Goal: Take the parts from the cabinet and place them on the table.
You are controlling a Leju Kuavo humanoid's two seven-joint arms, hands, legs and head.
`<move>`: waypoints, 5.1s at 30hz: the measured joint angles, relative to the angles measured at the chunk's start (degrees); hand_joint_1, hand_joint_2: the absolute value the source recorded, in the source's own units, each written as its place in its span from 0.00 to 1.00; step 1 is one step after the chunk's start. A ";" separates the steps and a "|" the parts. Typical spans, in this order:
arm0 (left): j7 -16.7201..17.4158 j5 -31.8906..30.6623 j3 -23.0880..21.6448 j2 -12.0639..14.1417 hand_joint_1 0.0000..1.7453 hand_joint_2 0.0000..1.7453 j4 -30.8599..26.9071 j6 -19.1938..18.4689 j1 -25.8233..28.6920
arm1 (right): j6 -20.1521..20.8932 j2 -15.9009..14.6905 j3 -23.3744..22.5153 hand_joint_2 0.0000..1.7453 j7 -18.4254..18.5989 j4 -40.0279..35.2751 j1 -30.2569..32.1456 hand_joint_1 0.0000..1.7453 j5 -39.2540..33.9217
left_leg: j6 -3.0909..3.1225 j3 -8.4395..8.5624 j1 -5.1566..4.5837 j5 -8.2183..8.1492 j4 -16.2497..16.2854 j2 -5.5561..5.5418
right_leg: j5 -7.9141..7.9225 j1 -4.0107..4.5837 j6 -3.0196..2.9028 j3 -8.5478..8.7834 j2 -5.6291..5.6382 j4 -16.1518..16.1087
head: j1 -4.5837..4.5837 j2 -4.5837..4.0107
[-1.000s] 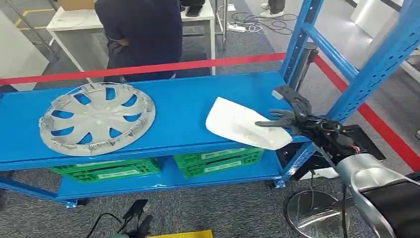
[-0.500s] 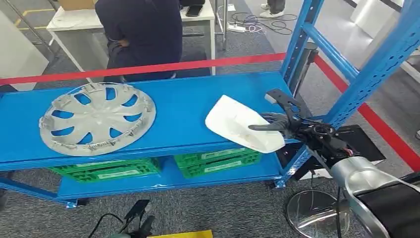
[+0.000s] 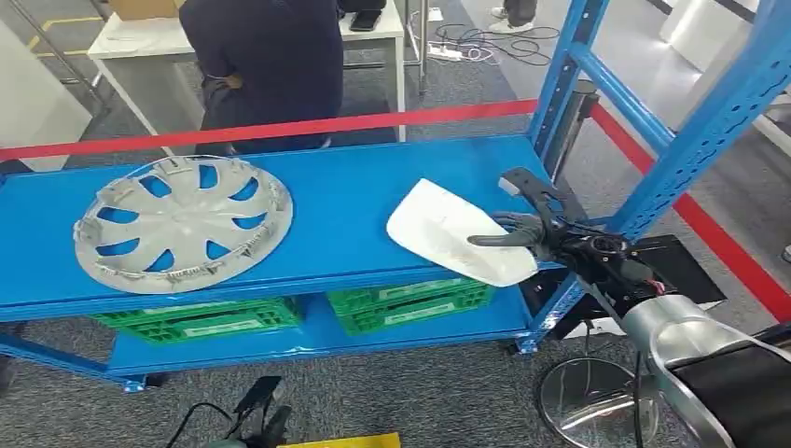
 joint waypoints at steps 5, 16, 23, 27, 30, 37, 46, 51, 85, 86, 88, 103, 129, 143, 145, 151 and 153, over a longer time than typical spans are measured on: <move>-0.15 0.15 0.00 0.02 0.00 0.00 0.00 0.13 0.00 | -0.81 0.09 0.07 1.00 -0.72 0.07 0.12 1.00 -1.18 | 0.00 -0.01 0.00 0.00 0.00 -0.01 | 0.00 0.00 0.00 0.00 -0.02 0.00 | 0.00 0.00; -0.24 0.33 0.00 0.07 0.00 0.00 0.00 0.13 0.00 | -0.74 0.09 0.28 1.00 -0.68 0.24 0.43 1.00 -1.64 | 0.00 -0.03 0.00 0.00 0.00 -0.01 | 0.00 0.00 0.00 -0.02 -0.01 0.00 | -0.02 0.00; -0.24 0.33 0.00 0.09 0.00 0.00 0.00 0.13 -0.03 | -0.79 0.09 0.55 1.00 -0.68 0.55 0.43 1.00 -1.66 | 0.00 -0.04 0.00 0.00 0.00 -0.03 | -0.01 0.00 0.00 -0.03 -0.03 0.00 | -0.04 0.00; -0.24 0.33 0.00 0.09 0.00 0.00 0.00 0.13 -0.04 | -0.76 0.09 0.63 1.00 -0.68 0.61 0.43 1.00 -1.77 | 0.00 -0.04 0.00 0.00 0.00 -0.03 | -0.01 0.00 0.00 -0.03 -0.03 0.00 | -0.04 0.00; -0.26 0.33 0.00 0.11 0.00 0.00 0.00 0.13 -0.04 | -0.76 0.09 0.74 1.00 -0.66 0.61 0.43 1.00 -1.99 | 0.00 -0.04 0.00 0.00 0.00 -0.03 | -0.01 0.00 0.00 -0.03 -0.03 0.00 | -0.04 0.00; -0.31 0.24 0.00 0.11 0.00 0.00 0.00 -0.02 -0.17 | -0.68 0.09 0.83 1.00 -0.48 0.63 0.41 1.00 -2.32 | 0.00 -0.04 0.00 0.00 0.00 -0.02 | 0.00 0.00 0.00 -0.04 -0.03 0.00 | -0.04 0.00; -0.31 0.15 0.00 0.11 0.00 0.00 0.00 -0.07 -0.30 | -1.01 0.04 0.85 1.00 -1.05 0.72 0.51 1.00 -3.32 | 0.00 -0.03 0.00 0.00 0.00 -0.02 | 0.00 0.00 0.00 -0.04 -0.02 0.00 | -0.04 0.00; -0.39 0.17 0.00 0.11 0.00 0.00 0.00 -0.04 -0.28 | -2.87 0.00 0.85 1.00 -5.04 0.72 0.68 1.00 -4.70 | 0.00 -0.04 0.00 0.00 0.00 -0.02 | 0.00 0.00 0.00 -0.04 -0.01 0.00 | -0.04 0.00; -0.39 0.15 -0.04 0.35 0.00 0.00 0.00 0.11 0.62 | 3.41 9.53 2.03 1.00 -28.17 -11.65 -2.52 1.00 -7.46 | -0.01 -0.14 0.03 0.02 -0.02 -0.08 | -0.02 0.04 -0.02 -0.09 -0.10 0.02 | -0.02 0.00; -0.39 0.15 -0.04 0.35 0.00 0.00 0.00 0.07 0.62 | 4.37 9.93 2.16 1.00 -27.96 -11.80 -2.30 1.00 -7.91 | -0.01 -0.14 0.03 0.02 -0.01 -0.08 | -0.02 0.04 -0.02 -0.09 -0.10 0.02 | -0.02 0.00; -0.39 0.15 -0.04 0.33 0.00 0.00 0.00 0.02 0.61 | 6.03 10.86 2.60 1.00 -27.74 -12.02 -1.86 1.00 -8.70 | -0.01 -0.14 0.03 0.02 -0.01 -0.08 | -0.02 0.05 -0.02 -0.10 -0.11 0.02 | -0.02 0.00; -0.46 -0.31 -0.13 0.33 0.00 0.00 0.00 -0.04 0.58 | 13.90 17.22 7.41 1.00 -27.50 -12.02 1.94 1.00 -12.59 | -0.01 -0.14 0.03 0.01 -0.03 -0.07 | -0.03 0.05 -0.03 -0.11 -0.08 0.02 | 0.07 0.00; -2.56 0.57 -0.42 0.35 0.00 0.00 0.00 0.98 0.49 | 19.39 21.86 15.08 1.00 -30.16 -15.67 5.12 1.00 -14.32 | -0.02 -0.15 0.03 0.01 -0.03 -0.07 | -0.03 0.05 -0.03 -0.12 -0.08 0.02 | 0.22 0.00; -2.56 0.57 -0.42 0.35 0.00 0.00 0.00 1.01 0.51 | 19.43 21.92 17.05 1.00 -30.18 -16.81 5.38 1.00 -14.29 | -0.02 -0.14 0.03 0.01 -0.03 -0.07 | -0.03 0.05 -0.03 -0.12 -0.07 0.02 | 0.26 0.00; -3.19 0.92 -0.42 0.35 0.00 0.00 0.00 1.31 0.53 | 19.47 21.92 17.22 1.00 -30.23 -17.11 5.45 1.00 -14.27 | -0.02 -0.14 0.03 0.01 -0.03 -0.07 | -0.03 0.05 -0.03 -0.12 -0.07 0.02 | 0.28 0.00; -9.58 4.90 -0.17 0.35 0.00 1.00 0.00 1.90 0.56 | 19.25 21.92 17.75 1.00 -29.66 -19.32 6.04 1.00 -13.60 | -0.02 -0.14 0.03 0.01 -0.03 -0.07 | -0.03 0.05 -0.03 -0.13 -0.07 0.02 | 0.28 0.00; -11.72 5.68 0.09 0.33 0.00 1.00 0.00 3.04 0.56 | 18.69 21.92 18.01 1.00 -29.33 -20.35 6.32 1.00 -13.60 | -0.02 -0.14 0.03 0.01 -0.03 -0.06 | -0.03 0.05 -0.03 -0.13 -0.07 0.02 | 0.28 0.00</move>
